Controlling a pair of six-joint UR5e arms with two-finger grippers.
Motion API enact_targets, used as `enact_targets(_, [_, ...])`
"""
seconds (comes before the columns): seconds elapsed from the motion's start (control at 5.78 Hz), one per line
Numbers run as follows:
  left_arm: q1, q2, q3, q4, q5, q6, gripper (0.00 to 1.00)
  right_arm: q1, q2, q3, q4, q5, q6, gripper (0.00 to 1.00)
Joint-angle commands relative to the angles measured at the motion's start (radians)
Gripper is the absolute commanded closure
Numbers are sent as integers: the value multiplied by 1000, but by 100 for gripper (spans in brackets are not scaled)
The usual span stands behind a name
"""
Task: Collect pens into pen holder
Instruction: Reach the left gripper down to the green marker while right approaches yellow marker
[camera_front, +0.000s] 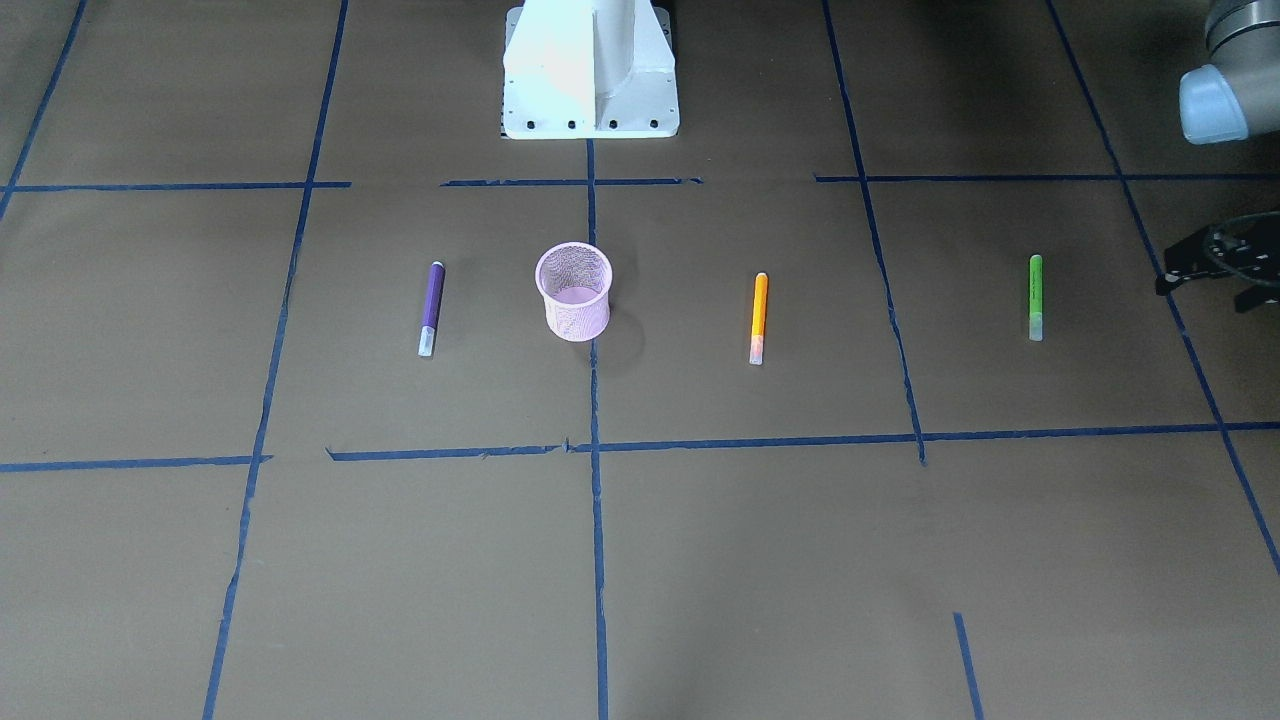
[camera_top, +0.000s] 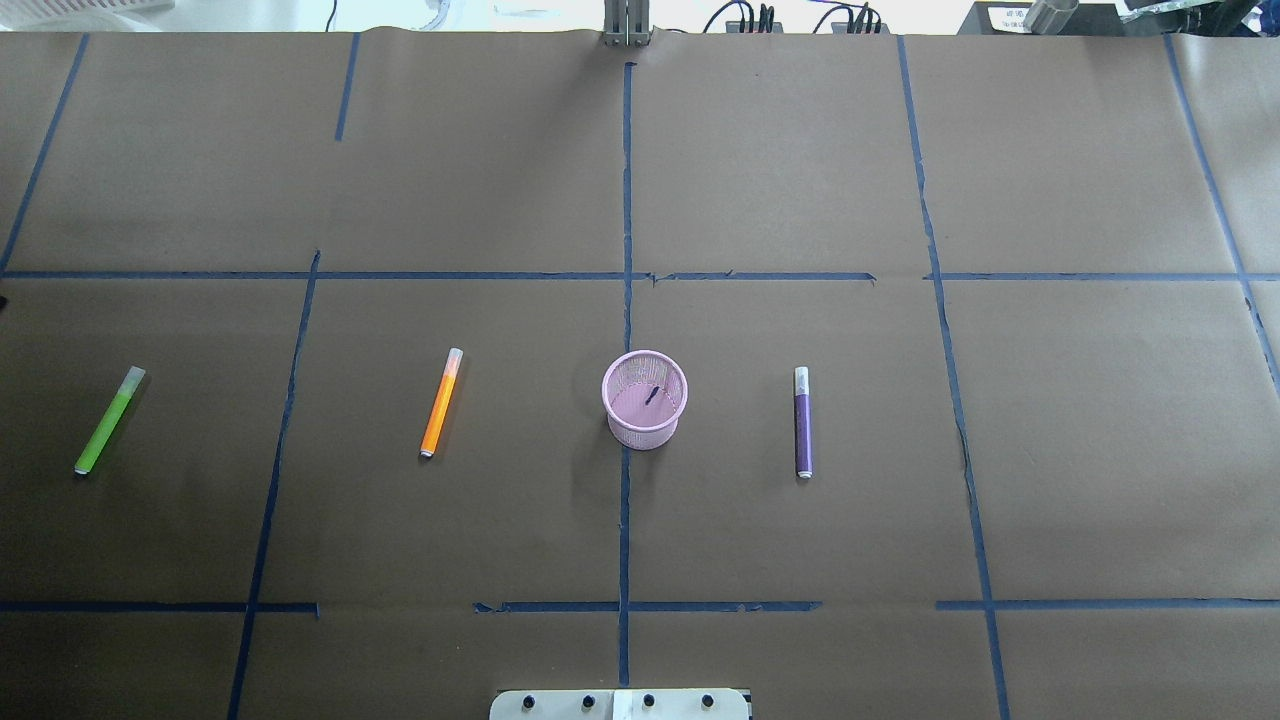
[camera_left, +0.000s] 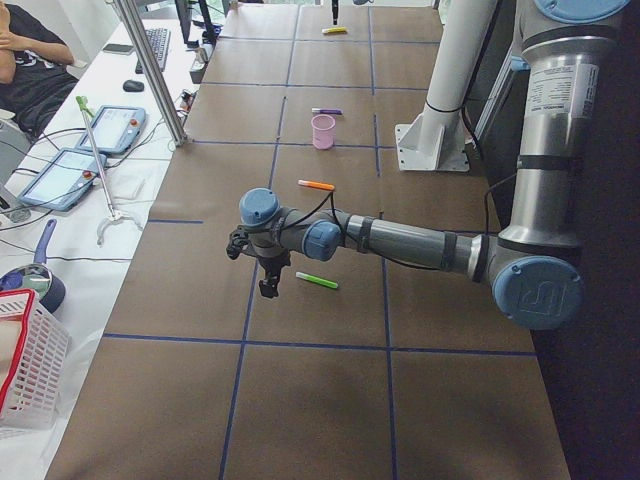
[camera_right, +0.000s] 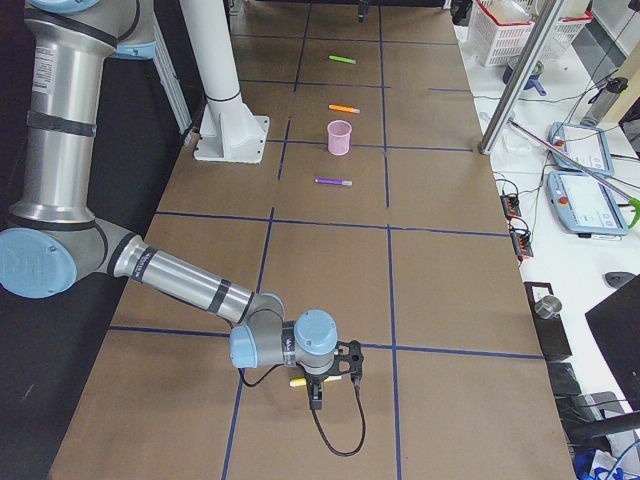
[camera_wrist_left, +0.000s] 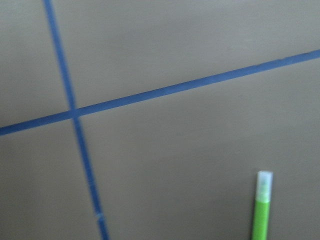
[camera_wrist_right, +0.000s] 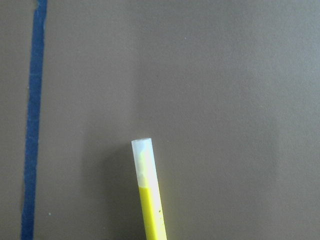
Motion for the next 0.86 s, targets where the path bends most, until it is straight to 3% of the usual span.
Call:
enact_targets(0.0, [133, 9, -31, -106, 30, -54, 0, 0, -4, 3, 2, 1, 0, 0])
enact_targets(0.35, [269, 11, -4, -119, 121, -181, 0, 0, -4, 0, 2, 0, 0, 0])
enact_targets(0.69, [283, 11, 93, -221, 142, -183, 0, 0, -4, -8, 1, 1, 2, 0])
